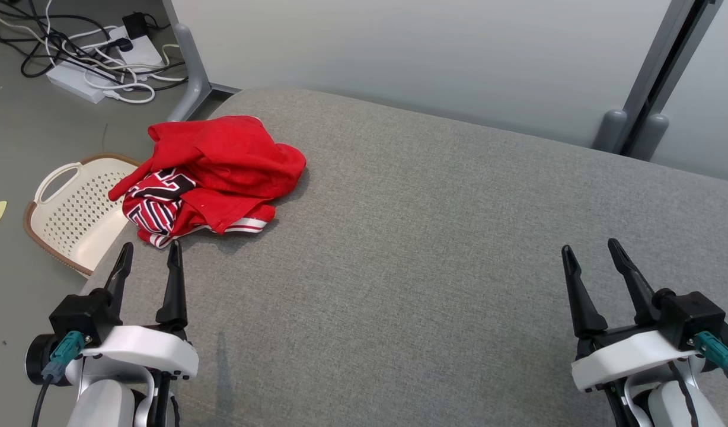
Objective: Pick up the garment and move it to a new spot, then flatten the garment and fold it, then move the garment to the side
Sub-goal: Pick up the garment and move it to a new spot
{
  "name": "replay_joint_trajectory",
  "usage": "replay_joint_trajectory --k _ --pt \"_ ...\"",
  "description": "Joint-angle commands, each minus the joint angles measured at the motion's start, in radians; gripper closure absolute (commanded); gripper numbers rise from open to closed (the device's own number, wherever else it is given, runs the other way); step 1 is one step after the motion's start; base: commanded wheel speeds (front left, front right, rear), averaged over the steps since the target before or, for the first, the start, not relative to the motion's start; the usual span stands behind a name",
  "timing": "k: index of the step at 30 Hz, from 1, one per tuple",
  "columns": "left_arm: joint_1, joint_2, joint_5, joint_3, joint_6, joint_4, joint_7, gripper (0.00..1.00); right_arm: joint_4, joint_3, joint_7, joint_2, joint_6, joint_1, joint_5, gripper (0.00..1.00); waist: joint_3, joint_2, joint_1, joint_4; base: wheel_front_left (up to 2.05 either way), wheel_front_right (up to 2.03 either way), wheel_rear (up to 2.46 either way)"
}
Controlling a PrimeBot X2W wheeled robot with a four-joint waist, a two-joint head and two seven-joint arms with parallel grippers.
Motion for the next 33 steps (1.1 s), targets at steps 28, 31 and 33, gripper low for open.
replay_joint_trajectory --k 28,31,33 --pt "-0.431 0.055 -0.008 0.064 -0.029 0.188 -0.001 0.0 -0.174 -0.011 0.109 -0.079 0.002 -0.148 -0.082 0.0 0.362 -0.0001 0.0 -0.152 0.0 0.0 0.0" --pt "-0.507 0.085 -0.014 0.063 -0.038 0.3 0.018 0.0 -0.193 -0.008 0.113 -0.085 0.002 -0.164 -0.082 0.0 0.403 -0.0001 0.0 -0.175 0.0 0.0 0.0" --pt "-0.549 0.103 -0.02 0.065 -0.04 0.375 0.037 0.0 -0.202 -0.004 0.115 -0.084 0.002 -0.171 -0.078 0.0 0.426 -0.0001 0.0 -0.187 0.0 0.0 0.0"
